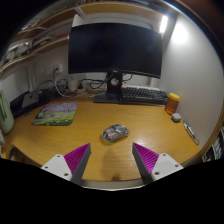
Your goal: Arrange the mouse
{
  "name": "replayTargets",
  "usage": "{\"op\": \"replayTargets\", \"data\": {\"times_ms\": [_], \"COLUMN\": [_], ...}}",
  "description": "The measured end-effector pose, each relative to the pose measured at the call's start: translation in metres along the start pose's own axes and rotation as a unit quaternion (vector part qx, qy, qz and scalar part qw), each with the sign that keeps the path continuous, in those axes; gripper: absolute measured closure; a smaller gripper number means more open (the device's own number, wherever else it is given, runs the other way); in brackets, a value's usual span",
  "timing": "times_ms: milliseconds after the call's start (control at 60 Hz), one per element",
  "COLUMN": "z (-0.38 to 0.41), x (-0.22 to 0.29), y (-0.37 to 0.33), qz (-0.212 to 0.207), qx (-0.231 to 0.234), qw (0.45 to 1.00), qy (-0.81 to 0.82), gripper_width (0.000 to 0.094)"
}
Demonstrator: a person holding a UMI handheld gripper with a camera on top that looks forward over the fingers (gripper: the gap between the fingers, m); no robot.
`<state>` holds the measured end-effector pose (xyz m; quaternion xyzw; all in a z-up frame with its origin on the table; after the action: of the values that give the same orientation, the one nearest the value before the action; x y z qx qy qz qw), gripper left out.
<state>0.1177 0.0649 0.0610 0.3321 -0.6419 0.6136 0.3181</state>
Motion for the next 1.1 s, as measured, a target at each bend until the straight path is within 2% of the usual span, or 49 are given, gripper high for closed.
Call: {"op": "replayTargets", "data": {"times_ms": [483,933,1000,1083,1100], "z": [0.011,0.018,0.016,0.012,0.012], "x": [0.005,0.043,0.046,0.048,0.048], "y": [0.096,0.160,0.164,0.168,0.168], "qz": [0.025,0.042,0.044,0.044,0.045], "qx": [-0.005,0.004,-0.004,-0.013,-0.013], "qw": [1.000,0.999,0.999,0.998,0.998], "qy": [0.019,0.027,0.027,0.035,0.036], "gripper_width": [0.0072,0.0070,0.0161,0.0442,0.0454]}}
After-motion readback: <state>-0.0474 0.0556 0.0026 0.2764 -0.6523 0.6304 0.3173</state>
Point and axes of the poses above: the point between the fingertips, and its own axes, seen from behind it with the camera up: z to the left, x up, y forward, the way the camera looks, the point moved 3 cm from there along -y, backward, against the way the camera looks, and after that the axes turned 2 degrees about z, right-handed, at the moved point
